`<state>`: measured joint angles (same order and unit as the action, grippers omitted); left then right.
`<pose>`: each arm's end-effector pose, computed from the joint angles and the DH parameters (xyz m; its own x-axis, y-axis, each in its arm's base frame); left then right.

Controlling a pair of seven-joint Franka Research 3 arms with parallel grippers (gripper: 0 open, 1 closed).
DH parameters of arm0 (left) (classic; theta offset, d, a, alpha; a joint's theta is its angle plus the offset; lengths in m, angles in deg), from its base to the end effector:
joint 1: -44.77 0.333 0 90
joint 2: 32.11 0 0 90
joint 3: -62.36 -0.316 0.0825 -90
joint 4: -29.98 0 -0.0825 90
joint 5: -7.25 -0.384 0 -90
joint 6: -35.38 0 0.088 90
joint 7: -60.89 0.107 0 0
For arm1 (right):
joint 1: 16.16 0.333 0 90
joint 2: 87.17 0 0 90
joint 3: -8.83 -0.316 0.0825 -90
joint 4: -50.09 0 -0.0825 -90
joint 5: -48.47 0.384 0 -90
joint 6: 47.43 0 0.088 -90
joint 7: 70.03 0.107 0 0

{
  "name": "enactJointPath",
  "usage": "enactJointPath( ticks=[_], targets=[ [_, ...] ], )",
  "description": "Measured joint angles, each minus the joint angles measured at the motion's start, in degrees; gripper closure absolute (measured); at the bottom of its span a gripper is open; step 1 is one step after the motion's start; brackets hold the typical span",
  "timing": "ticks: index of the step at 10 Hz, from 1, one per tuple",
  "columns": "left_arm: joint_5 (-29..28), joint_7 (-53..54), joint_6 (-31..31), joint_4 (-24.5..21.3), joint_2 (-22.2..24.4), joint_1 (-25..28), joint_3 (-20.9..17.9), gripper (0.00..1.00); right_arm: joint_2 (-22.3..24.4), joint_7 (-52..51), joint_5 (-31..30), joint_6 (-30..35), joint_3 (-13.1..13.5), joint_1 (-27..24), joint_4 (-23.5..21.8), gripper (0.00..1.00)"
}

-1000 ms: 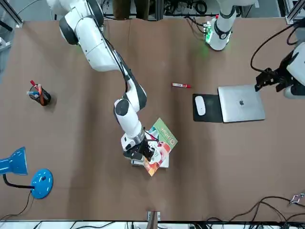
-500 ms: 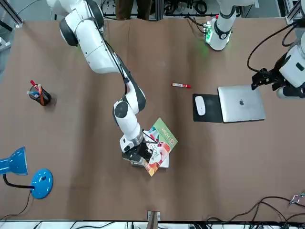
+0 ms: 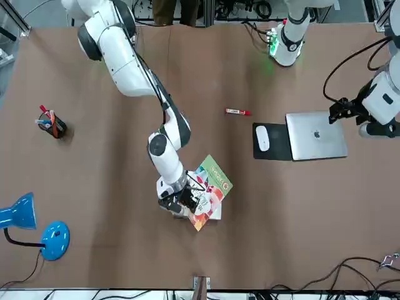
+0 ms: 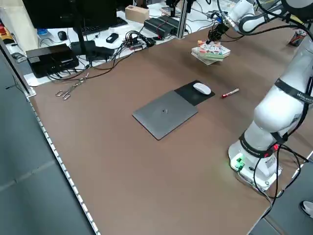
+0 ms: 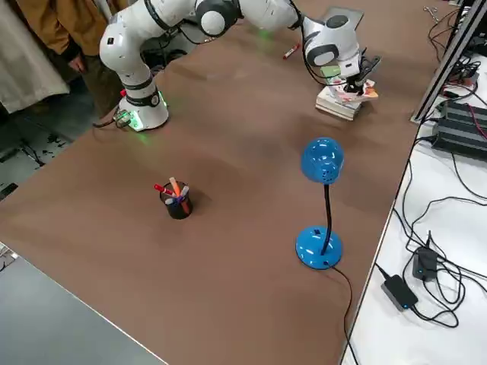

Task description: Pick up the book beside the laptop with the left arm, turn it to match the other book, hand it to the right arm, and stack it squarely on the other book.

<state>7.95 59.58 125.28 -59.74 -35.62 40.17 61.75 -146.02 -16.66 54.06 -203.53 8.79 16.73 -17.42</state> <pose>0.5699 -0.0412 0.5922 0.9972 -0.0466 -0.0583 -0.0461 -0.9989 0.0102 0.6741 0.4320 0.2152 0.8576 -0.4598 0.2304 -0.3285 -0.8345 -0.4424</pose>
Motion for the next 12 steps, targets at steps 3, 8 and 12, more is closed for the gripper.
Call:
enactJointPath(
  ticks=[3,8,12],
  targets=[
    [0.0,0.0,0.0,1.1,0.0,0.0,0.0,0.00,2.0,0.5,0.0,-0.4,0.0,-0.5,-3.4,0.98],
    [0.0,0.0,0.0,1.2,-0.3,0.3,-0.1,0.00,7.5,1.4,0.0,-0.5,0.4,-0.8,-11.8,0.98],
    [0.0,0.0,0.0,1.2,-0.9,0.4,-0.3,0.00,10.9,4.6,0.0,-3.1,0.5,-0.8,-18.1,0.98]
  ],
)
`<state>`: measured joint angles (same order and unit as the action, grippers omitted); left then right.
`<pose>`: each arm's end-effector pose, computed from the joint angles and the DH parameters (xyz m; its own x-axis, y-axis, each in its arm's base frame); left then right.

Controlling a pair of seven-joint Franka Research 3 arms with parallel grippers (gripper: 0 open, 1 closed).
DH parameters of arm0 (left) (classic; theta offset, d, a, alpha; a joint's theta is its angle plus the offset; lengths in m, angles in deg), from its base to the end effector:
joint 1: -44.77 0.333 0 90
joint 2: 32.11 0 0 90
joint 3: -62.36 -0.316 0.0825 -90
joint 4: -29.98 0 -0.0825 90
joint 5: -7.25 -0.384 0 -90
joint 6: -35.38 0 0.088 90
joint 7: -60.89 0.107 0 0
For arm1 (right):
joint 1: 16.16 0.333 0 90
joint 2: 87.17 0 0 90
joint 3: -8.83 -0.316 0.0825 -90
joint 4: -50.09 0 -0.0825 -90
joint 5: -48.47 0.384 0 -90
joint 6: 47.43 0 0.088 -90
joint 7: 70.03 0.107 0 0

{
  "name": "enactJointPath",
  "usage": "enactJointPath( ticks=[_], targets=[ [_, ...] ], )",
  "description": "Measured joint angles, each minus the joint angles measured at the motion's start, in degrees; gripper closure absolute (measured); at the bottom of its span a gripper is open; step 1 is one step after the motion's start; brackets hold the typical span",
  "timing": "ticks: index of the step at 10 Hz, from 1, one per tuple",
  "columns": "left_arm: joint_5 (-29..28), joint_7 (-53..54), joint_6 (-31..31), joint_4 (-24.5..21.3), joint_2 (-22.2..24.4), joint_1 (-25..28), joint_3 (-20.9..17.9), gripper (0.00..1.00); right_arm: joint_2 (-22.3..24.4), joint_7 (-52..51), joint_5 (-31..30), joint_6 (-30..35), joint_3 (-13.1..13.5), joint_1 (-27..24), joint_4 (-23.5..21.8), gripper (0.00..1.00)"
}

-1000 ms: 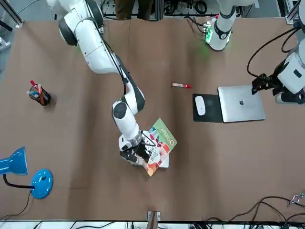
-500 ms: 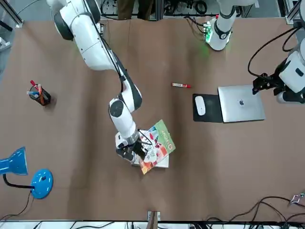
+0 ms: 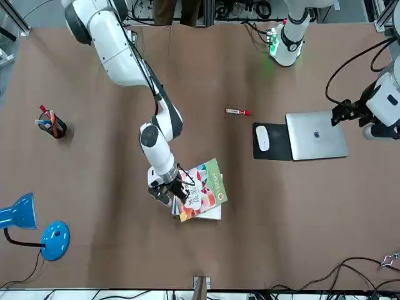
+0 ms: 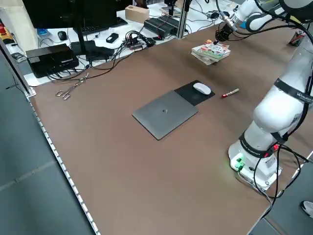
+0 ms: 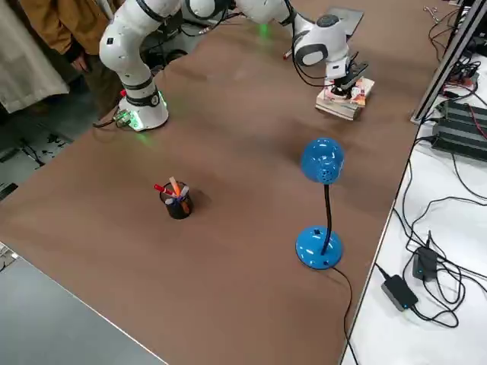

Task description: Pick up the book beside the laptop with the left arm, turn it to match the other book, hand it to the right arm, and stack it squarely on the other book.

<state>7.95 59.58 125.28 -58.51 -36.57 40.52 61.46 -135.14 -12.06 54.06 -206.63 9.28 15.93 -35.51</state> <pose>0.5757 -0.0354 0.5927 0.9979 -0.0355 -0.0534 -0.0350 -0.9993 0.0098 0.6406 0.3911 0.2199 0.8261 -0.5363 0.1731 -0.4391 -0.8051 -0.3988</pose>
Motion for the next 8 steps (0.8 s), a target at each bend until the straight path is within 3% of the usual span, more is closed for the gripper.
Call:
enactJointPath(
  ticks=[8],
  targets=[
    [0.0,0.0,0.0,0.3,-0.2,0.0,0.0,0.00,3.7,13.5,0.0,-3.0,0.1,0.0,-6.8,0.98]
  ],
)
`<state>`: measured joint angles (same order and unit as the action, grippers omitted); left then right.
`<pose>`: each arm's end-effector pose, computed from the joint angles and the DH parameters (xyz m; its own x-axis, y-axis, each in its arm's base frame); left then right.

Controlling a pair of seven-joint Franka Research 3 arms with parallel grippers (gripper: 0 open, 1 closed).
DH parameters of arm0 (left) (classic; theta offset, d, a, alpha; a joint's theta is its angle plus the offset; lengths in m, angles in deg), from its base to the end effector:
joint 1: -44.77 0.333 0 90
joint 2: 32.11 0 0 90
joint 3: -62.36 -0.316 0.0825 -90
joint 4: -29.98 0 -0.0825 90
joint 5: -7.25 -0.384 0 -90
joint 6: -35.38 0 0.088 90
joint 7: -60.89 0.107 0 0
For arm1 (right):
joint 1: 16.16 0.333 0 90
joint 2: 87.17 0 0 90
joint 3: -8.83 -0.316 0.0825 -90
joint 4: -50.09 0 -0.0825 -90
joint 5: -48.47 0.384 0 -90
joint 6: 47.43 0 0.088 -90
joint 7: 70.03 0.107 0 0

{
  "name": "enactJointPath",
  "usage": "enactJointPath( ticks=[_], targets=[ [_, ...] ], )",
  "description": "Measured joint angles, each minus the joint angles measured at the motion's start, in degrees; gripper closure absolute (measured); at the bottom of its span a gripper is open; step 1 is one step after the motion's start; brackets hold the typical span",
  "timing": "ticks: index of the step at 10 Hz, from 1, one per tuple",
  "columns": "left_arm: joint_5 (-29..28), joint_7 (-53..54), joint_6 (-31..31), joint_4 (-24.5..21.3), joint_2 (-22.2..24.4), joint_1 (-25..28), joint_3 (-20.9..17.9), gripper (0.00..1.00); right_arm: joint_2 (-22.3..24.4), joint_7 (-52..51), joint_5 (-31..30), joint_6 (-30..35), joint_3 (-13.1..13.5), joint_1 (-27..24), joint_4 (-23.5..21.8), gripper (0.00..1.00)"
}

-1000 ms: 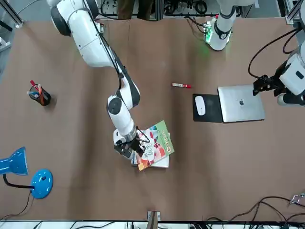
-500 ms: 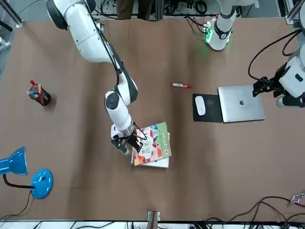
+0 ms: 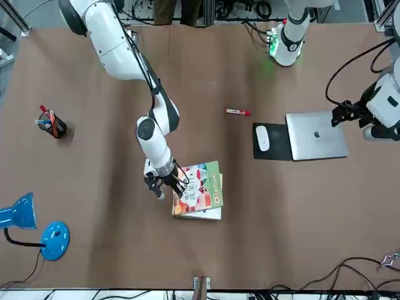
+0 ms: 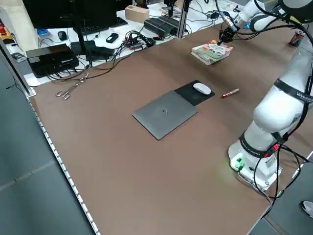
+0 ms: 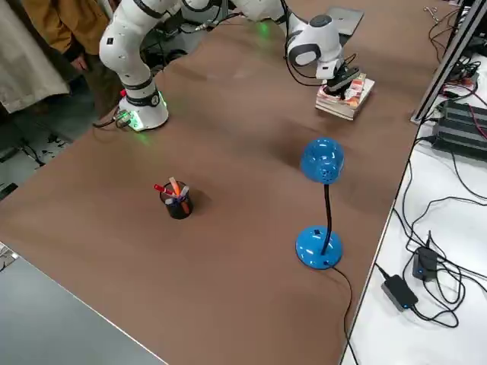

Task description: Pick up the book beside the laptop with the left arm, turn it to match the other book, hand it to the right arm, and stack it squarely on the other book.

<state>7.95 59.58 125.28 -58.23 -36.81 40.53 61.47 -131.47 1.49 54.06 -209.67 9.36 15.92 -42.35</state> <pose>0.5770 -0.0354 0.5926 0.9980 -0.0355 -0.0527 -0.0351 -0.9993 0.0097 0.6226 0.3778 0.2196 0.6965 -0.7133 0.0785 -0.6238 -0.6559 -0.4251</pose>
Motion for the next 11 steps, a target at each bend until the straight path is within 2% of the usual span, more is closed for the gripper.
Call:
enactJointPath(
  ticks=[4,6,9,11],
  targets=[
    [0.0,0.0,0.0,0.4,0.0,-0.1,0.0,0.00,0.9,2.3,0.0,1.3,0.1,0.0,0.5,0.98],
    [0.0,0.0,0.0,0.5,-0.1,-0.1,0.0,0.00,2.4,5.5,1.0,5.9,-0.3,0.1,4.1,0.98],
    [0.0,0.0,0.0,0.5,-0.3,-0.1,0.0,0.00,2.5,6.9,9.3,7.3,-1.0,3.7,8.4,0.98],
    [0.0,0.0,0.0,0.5,-0.3,-0.1,0.0,0.00,-0.9,8.9,10.9,3.3,-1.0,6.7,11.1,0.98]
  ],
)
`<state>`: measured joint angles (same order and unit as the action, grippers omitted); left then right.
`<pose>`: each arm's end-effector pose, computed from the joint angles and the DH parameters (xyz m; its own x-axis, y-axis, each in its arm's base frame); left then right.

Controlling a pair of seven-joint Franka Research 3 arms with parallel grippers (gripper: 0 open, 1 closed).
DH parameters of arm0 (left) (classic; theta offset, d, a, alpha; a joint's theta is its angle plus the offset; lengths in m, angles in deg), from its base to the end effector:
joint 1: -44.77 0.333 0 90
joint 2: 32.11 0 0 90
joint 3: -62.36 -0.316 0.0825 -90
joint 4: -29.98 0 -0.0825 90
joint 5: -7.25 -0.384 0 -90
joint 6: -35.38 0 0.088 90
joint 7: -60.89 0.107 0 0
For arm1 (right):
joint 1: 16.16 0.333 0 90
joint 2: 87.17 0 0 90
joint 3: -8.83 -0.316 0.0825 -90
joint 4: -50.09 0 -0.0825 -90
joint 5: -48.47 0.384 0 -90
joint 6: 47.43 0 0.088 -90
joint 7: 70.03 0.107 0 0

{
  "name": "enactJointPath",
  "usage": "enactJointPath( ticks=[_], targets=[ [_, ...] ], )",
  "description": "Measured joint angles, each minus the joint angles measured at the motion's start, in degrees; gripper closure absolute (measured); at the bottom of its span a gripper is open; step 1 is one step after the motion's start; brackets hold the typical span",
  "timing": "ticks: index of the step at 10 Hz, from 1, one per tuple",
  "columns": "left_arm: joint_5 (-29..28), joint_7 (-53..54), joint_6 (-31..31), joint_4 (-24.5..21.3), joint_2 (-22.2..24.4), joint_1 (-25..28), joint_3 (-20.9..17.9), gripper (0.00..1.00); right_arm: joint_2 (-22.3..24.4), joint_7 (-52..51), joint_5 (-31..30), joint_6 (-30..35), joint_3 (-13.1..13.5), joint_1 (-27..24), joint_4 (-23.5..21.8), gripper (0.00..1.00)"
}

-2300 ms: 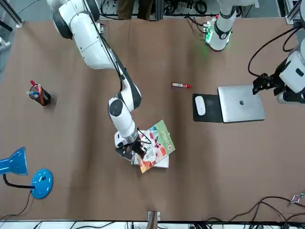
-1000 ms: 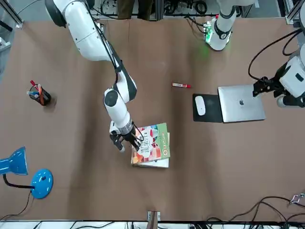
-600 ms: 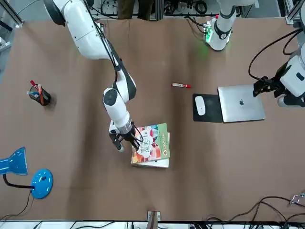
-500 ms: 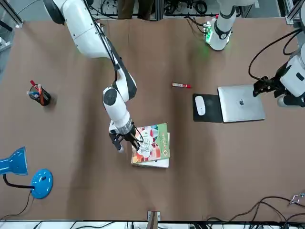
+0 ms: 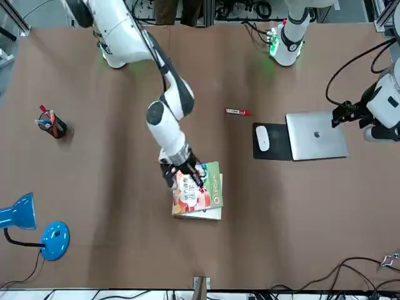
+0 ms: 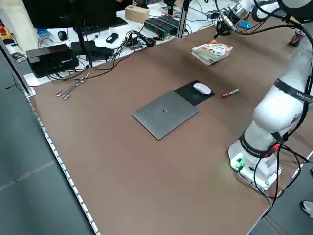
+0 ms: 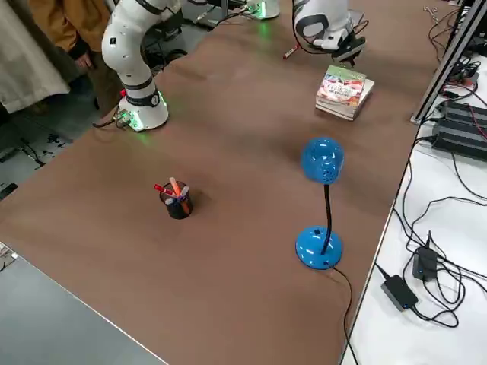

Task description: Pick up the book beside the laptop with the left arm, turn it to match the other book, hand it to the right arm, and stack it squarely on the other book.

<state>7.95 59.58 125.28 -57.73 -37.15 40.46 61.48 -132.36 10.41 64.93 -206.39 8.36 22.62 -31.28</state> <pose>0.5789 -0.0364 0.5933 0.9981 -0.0369 -0.0499 -0.0365 -0.9993 0.0097 0.6055 0.4766 0.2900 0.6005 -0.7861 -0.1463 -0.7163 -0.4476 -0.5353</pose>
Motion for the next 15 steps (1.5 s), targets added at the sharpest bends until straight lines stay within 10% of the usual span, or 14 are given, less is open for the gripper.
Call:
enactJointPath(
  ticks=[5,15],
  targets=[
    [0.0,0.0,0.0,0.2,-0.8,0.0,0.0,0.00,-15.9,1.6,0.1,-4.9,0.1,2.0,16.8,0.97],
    [0.0,0.0,0.2,1.0,-0.9,0.0,0.0,0.00,-21.0,1.7,0.2,-8.5,3.7,4.5,20.6,0.96]
  ],
)
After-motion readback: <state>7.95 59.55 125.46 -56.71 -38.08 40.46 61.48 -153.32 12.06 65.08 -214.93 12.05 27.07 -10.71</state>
